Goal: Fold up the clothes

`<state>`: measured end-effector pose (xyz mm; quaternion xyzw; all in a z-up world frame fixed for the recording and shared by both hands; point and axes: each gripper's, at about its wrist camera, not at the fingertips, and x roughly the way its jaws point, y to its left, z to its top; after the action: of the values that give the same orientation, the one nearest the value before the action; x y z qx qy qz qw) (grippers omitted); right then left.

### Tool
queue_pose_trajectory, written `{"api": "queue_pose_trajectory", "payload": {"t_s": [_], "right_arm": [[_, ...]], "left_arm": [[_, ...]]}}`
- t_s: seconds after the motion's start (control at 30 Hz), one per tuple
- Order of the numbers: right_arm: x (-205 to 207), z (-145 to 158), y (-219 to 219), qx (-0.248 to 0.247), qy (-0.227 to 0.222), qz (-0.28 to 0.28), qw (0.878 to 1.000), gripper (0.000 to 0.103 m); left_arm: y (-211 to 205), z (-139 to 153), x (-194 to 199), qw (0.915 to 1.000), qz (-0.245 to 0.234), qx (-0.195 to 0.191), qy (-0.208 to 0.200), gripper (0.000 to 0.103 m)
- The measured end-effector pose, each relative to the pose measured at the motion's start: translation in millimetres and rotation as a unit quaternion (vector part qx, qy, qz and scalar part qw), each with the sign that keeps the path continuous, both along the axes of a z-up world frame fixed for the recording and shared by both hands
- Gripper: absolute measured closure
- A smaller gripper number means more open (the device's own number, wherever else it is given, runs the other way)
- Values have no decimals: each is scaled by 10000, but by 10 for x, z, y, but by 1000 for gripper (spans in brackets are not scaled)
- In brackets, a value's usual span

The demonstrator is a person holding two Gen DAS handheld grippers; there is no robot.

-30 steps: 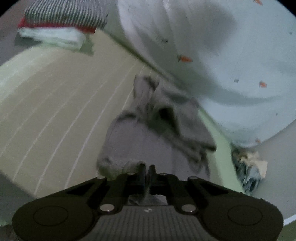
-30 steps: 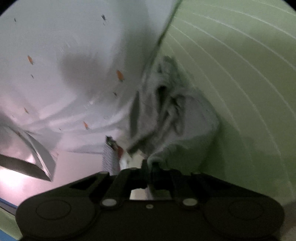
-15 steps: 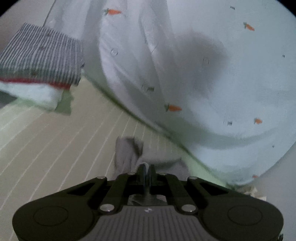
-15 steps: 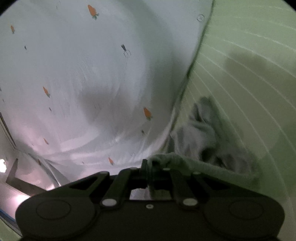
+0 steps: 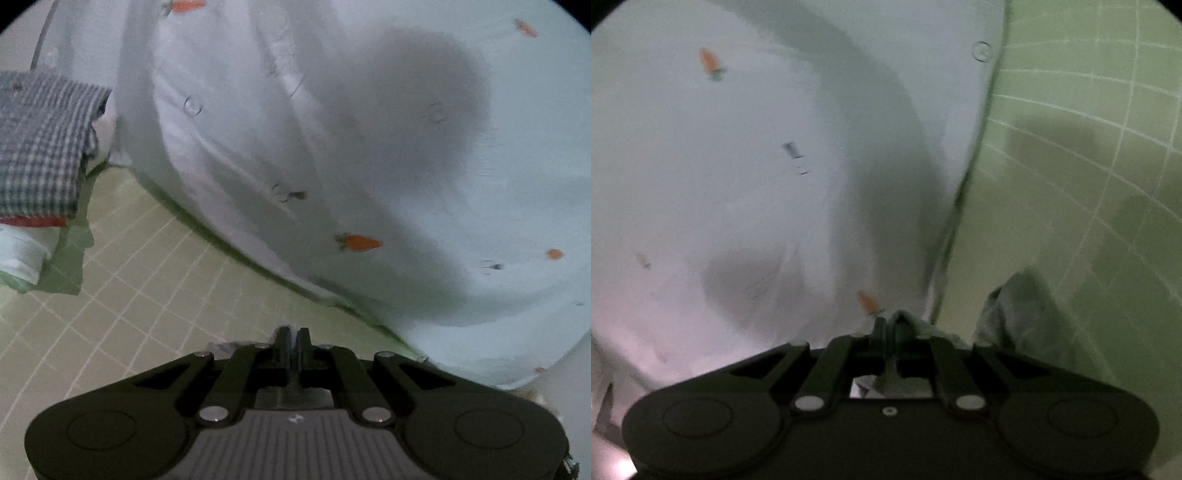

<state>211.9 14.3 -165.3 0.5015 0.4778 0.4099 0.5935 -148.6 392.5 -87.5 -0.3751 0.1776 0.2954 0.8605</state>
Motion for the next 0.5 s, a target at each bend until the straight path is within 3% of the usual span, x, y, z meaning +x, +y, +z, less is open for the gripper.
{"api": "queue_pose_trajectory", "payload": {"t_s": [0.1,0.2,0.3,0.37,0.43,0.5], "right_arm": [[194,-107,201,-405,161,-28,9990,94],[323,-135,402,-822,67,6,9966,88],[371,-25,594,-1533,-641,265,9857,65],[321,160,723,-2271,-1498,480,9611,45],[208,335,871,-2970,-2376,737,9219,14],[31,452,996,-3559,-3119,939,8759,5]], "left_arm": [[242,-201,161,9988,252,-318,284,97],[370,-300,235,9962,459,-244,705,88],[391,-302,226,9936,451,-52,1030,62],[374,-283,210,9917,396,108,1221,13],[262,-244,228,9876,220,447,1488,4],[113,-232,284,9792,67,844,1846,2]]}}
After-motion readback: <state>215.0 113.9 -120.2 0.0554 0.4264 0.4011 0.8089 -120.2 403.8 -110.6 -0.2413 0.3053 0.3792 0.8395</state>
